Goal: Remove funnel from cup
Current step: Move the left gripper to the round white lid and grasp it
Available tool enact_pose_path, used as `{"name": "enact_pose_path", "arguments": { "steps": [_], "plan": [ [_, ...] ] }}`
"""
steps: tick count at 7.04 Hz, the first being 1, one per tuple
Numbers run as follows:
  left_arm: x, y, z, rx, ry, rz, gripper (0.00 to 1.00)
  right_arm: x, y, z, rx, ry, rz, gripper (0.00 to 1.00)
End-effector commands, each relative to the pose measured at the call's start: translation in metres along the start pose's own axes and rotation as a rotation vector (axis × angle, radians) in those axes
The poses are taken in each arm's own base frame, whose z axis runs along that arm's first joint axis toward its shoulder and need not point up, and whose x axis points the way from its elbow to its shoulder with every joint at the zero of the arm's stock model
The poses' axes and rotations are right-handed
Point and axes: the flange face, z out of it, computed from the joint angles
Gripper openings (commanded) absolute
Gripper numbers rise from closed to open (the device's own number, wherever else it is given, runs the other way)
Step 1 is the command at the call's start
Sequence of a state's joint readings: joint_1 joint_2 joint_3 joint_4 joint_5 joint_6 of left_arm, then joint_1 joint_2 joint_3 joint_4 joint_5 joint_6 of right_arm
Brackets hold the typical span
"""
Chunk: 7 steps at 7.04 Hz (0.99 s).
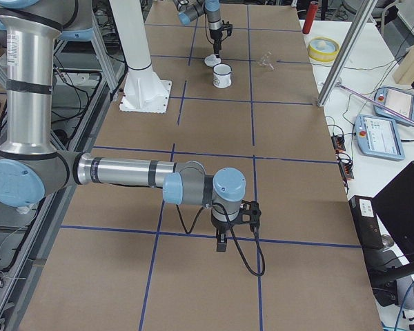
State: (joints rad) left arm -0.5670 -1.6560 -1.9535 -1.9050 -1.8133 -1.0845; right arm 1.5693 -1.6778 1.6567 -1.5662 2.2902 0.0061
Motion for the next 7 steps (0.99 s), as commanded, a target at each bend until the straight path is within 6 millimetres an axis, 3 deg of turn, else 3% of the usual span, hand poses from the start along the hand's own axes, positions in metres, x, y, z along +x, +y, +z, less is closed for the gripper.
{"name": "enact_pose_path", "arguments": {
  "steps": [1, 4, 7],
  "plan": [
    [0.0012, 0.0095, 0.0060, -0.016, -0.002, -0.005, 0.92, 0.0001, 0.0002, 0.0001, 0.000, 0.000, 0.000, 1.00],
    [-0.0038, 0.0137, 0.0071, -0.025, -0.010, -0.003, 0.71, -0.0003, -0.0006, -0.0004, 0.001, 0.000, -0.001, 1.00],
    [-0.0024, 0.0161, 0.0066, -0.030, -0.010, 0.000, 0.66, 0.0001, 0.0002, 0.0001, 0.000, 0.000, 0.000, 1.00]
  ]
}}
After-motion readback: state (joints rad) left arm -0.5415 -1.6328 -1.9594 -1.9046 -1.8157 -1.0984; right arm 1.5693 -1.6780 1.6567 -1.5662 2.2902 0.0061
